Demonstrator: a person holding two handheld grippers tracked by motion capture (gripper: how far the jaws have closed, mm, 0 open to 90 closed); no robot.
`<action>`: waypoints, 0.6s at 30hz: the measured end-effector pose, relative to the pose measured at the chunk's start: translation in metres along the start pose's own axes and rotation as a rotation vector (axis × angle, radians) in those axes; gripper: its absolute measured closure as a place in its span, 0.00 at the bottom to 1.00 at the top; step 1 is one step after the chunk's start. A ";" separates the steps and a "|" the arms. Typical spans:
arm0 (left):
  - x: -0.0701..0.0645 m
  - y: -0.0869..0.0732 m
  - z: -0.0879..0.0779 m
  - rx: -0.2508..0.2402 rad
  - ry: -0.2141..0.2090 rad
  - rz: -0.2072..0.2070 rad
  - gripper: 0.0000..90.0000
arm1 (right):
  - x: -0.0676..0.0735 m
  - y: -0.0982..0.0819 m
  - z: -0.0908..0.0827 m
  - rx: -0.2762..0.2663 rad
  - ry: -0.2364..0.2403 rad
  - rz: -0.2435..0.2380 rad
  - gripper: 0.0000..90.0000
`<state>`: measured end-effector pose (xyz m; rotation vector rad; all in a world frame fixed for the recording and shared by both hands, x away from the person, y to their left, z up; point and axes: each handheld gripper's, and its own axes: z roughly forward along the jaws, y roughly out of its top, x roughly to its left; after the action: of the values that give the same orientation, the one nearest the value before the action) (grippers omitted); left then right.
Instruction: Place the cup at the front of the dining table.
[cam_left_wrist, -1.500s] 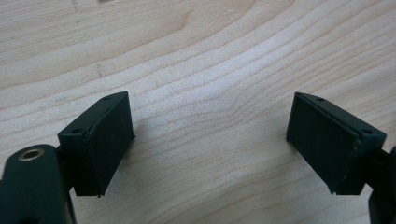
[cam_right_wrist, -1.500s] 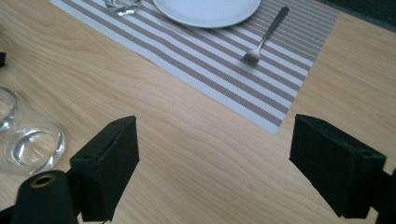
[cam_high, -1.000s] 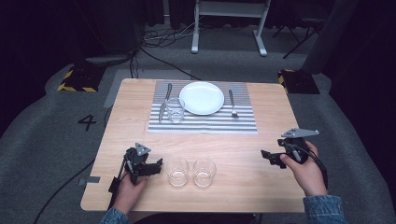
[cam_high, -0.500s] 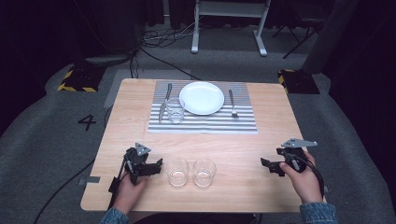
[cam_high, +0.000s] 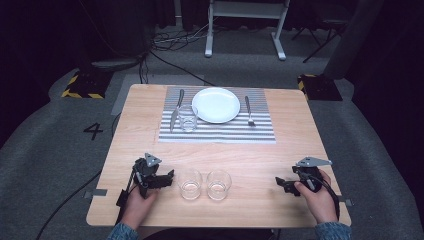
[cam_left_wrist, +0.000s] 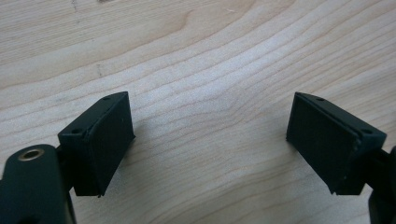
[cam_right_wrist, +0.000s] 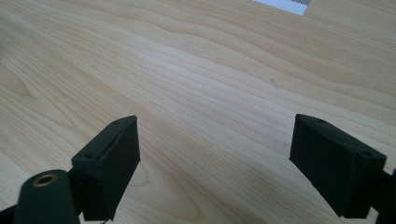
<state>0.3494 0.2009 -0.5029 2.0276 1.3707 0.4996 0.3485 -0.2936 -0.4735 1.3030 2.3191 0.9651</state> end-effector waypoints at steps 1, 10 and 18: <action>0.000 0.000 0.000 0.000 0.001 0.001 0.17 | 0.000 -0.002 0.002 0.001 0.001 -0.004 0.18; 0.000 0.000 0.000 0.000 0.000 0.000 0.17 | 0.006 -0.009 0.010 0.046 -0.083 -0.021 0.18; 0.000 0.000 0.000 0.000 0.000 0.000 0.17 | 0.006 -0.023 0.018 -0.048 -0.112 0.017 0.09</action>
<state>0.3493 0.2009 -0.5029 2.0277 1.3704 0.4996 0.3409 -0.2900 -0.5025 1.3244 2.1913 0.9227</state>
